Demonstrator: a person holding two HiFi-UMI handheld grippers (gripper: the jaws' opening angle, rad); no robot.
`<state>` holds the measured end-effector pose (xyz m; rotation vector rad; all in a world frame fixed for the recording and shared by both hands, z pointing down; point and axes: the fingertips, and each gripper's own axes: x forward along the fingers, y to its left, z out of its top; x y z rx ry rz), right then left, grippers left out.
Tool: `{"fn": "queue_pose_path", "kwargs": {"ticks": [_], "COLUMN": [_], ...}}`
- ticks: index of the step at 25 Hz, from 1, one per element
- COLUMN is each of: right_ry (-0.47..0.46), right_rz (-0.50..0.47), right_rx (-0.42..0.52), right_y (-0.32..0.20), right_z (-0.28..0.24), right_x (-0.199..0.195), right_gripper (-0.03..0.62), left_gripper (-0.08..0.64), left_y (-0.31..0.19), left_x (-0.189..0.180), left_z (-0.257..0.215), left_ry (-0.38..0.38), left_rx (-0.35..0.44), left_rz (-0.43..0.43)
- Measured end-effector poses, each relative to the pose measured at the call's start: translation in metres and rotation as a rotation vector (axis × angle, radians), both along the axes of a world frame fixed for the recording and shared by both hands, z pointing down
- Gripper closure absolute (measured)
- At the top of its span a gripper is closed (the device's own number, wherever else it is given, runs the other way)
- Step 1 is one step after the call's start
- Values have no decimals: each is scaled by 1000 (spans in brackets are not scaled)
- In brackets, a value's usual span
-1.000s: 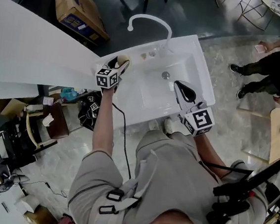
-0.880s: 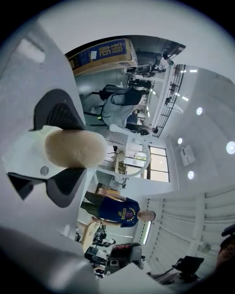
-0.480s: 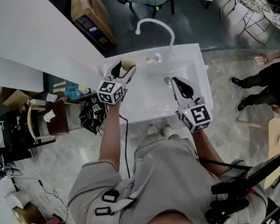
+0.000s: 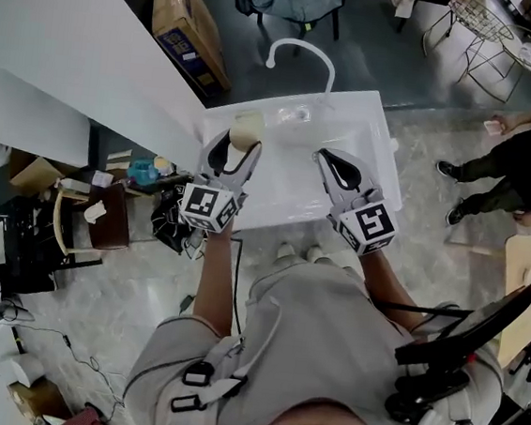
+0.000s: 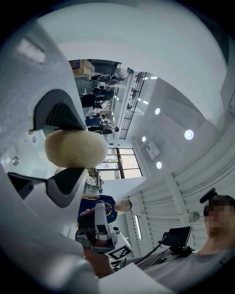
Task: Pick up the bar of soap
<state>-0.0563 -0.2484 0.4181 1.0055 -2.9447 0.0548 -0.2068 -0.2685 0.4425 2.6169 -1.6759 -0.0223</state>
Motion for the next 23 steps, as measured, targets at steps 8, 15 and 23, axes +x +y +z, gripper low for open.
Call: {"fn": "queue_pose_path", "kwargs": {"ticks": [8,15,23], "right_ry": [-27,-36,-46], "right_rz": [-28,-30,-37], "right_rx": [25,29,36], "right_y": [16,23,32], "right_z": [-13,-17,-21], "right_x": [-4,-6,-6], "right_gripper": [591,591,592], "left_gripper": [307,307,308], "left_y": [47,69,85], "left_x": [6,13,20], "left_z": [-27,-38,-61], "left_ry": [6,11,15], "left_rx": [63,89,115], "left_rz": [-69,-87,-84]}}
